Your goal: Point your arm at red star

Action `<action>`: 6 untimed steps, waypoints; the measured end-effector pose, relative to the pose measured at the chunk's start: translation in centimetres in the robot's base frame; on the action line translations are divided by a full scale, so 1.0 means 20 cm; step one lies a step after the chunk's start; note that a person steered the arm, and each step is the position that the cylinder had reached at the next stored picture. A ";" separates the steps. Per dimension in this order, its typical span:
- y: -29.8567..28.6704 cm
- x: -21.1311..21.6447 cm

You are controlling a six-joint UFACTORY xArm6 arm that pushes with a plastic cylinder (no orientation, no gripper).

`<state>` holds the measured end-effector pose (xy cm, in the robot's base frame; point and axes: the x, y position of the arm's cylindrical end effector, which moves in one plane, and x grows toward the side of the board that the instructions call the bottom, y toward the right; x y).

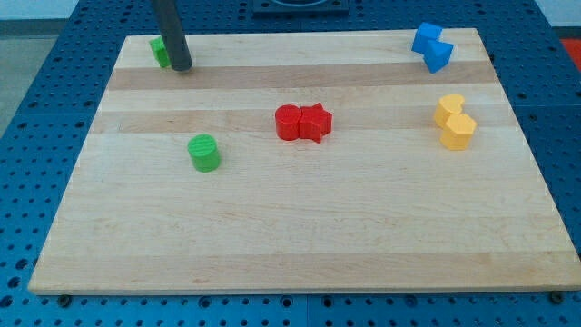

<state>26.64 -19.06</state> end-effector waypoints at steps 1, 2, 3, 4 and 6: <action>0.10 0.15; 0.20 0.36; 0.33 0.55; 0.45 0.71; 0.77 0.88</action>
